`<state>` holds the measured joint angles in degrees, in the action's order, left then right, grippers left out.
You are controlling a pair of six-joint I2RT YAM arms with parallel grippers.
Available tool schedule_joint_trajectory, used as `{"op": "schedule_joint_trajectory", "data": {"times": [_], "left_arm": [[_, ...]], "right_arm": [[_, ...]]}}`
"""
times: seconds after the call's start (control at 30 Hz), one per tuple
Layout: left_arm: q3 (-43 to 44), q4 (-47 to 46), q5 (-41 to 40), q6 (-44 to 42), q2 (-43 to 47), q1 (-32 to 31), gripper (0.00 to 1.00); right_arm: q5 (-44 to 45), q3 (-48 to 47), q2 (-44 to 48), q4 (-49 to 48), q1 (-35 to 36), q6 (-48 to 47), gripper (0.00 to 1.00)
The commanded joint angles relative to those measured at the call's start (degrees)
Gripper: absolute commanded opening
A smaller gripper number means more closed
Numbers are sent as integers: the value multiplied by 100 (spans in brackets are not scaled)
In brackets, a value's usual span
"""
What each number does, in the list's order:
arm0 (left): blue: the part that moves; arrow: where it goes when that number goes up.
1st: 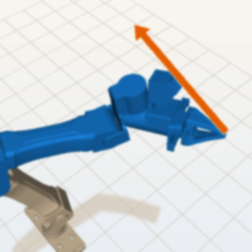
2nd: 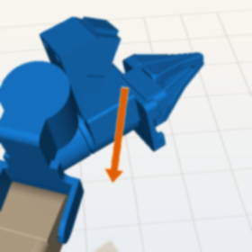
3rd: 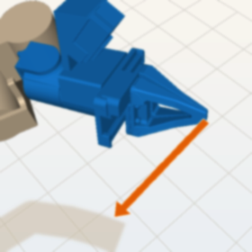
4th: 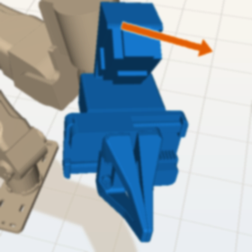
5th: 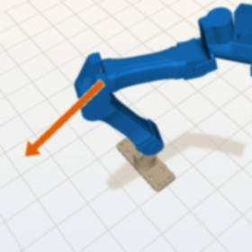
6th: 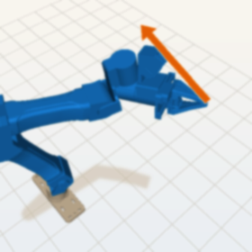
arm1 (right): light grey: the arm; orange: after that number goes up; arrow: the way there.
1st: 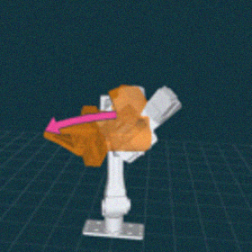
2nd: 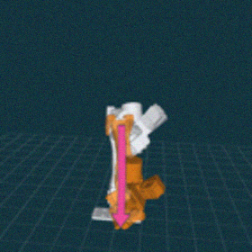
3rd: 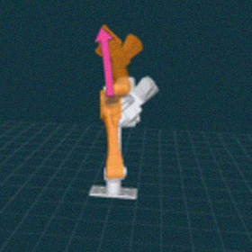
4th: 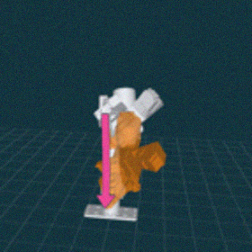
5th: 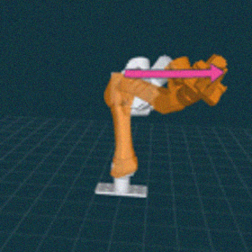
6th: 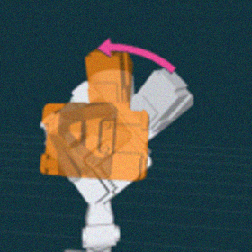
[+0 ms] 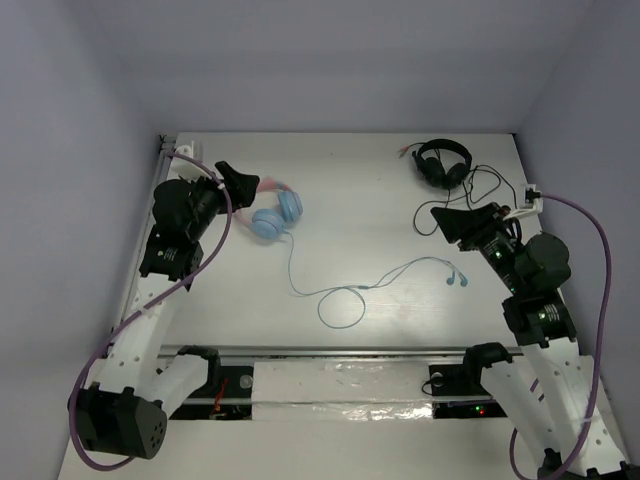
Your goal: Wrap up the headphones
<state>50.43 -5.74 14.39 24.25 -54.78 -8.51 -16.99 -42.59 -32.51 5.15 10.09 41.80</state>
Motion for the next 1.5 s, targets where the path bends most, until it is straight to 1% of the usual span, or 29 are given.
{"op": "schedule_joint_trajectory", "data": {"times": [0.0, 0.07, 0.1, 0.13, 0.17, 0.2, 0.23, 0.27, 0.3, 0.33, 0.37, 0.5, 0.6, 0.63, 0.7, 0.73, 0.8, 0.83, 0.87, 0.9, 0.93, 1.0, 1.07, 1.1, 1.2, 1.33, 1.47], "left_arm": [[405, -68, -181, -262, -85, 25, 62], [589, 107, -314, -464, -251, 25, 58], [660, 160, -471, -535, -322, 25, 58], [730, 222, -551, -579, -514, 25, 54], [896, 370, -612, -632, -620, 25, 45], [1115, 459, -787, -736, -900, 25, 26], [1118, 555, -885, -755, -1059, 25, 20], [1318, 748, -920, -773, -1182, 25, 12], [1407, 802, -938, -842, -1332, 25, 4], [1460, 820, -930, -852, -1437, 25, 0], [1565, 802, -973, -869, -1639, 25, 0], [1925, 741, -1316, -1115, -2237, 25, 0], [2382, 741, -1360, -1519, -2905, 25, 0], [2479, 706, -1386, -1624, -3228, 25, 1], [2751, 644, -1387, -1879, -3555, 25, 5], [2866, 644, -1378, -1941, -3922, 25, 12], [3339, 793, -1247, -2204, -4310, 78, 23], [3507, 880, -1098, -2318, -4513, 78, 33], [3839, 1073, -1088, -2389, -4915, 78, 36], [3973, 1127, -1036, -2555, -5110, 130, 40], [4070, 1188, -896, -2644, -5443, 131, 46], [4273, 1312, -842, -2811, -5709, 131, 49], [4247, 1295, -693, -2917, -5963, 131, 56], [4247, 1294, -657, -2952, -6043, 131, 58], [4098, 1198, -587, -3023, -6219, 201, 59], [3860, 1040, -377, -3040, -6290, 394, 60], [3685, 1066, -358, -3216, -6351, 394, 60]], "right_arm": [[-146, -21, 166, -172, -33, -128, 50], [-243, 22, 192, -233, -33, -102, 49], [-278, 31, 193, -251, -33, -93, 40], [-322, 31, 184, -242, -33, -85, 35], [-331, 49, 193, -251, -33, -84, 28], [-331, 66, 210, -251, -33, -93, 18], [-348, 66, 210, -251, -33, -102, 14], [-357, 75, 219, -242, -33, -137, 11], [-357, 84, 219, -234, -33, -155, 5], [-366, 93, 210, -233, -33, -155, 2], [-427, 93, 202, -242, -33, -181, 0], [-515, 84, 131, -216, -33, -207, 0], [-533, 145, 122, -286, -33, -181, 0], [-524, 154, 122, -286, -33, -181, 0], [-524, 163, 79, -286, -33, -190, 0], [-524, 172, 70, -286, -33, -190, 0], [-568, 181, 26, -321, -33, -172, 0], [-603, 198, 17, -374, -33, -155, 0], [-638, 224, -1, -392, -33, -137, 0], [-639, 225, -53, -400, -33, -137, 0], [-639, 225, -80, -400, -33, -137, 0], [-603, 207, -141, -392, -33, -163, 0], [-603, 216, -168, -374, -33, -172, 4], [-603, 233, -168, -383, -33, -164, 12], [-577, 260, -168, -400, -33, -155, 26], [-594, 304, -211, -409, -33, -155, 35], [-560, 339, -220, -427, -33, -146, 37]]}}
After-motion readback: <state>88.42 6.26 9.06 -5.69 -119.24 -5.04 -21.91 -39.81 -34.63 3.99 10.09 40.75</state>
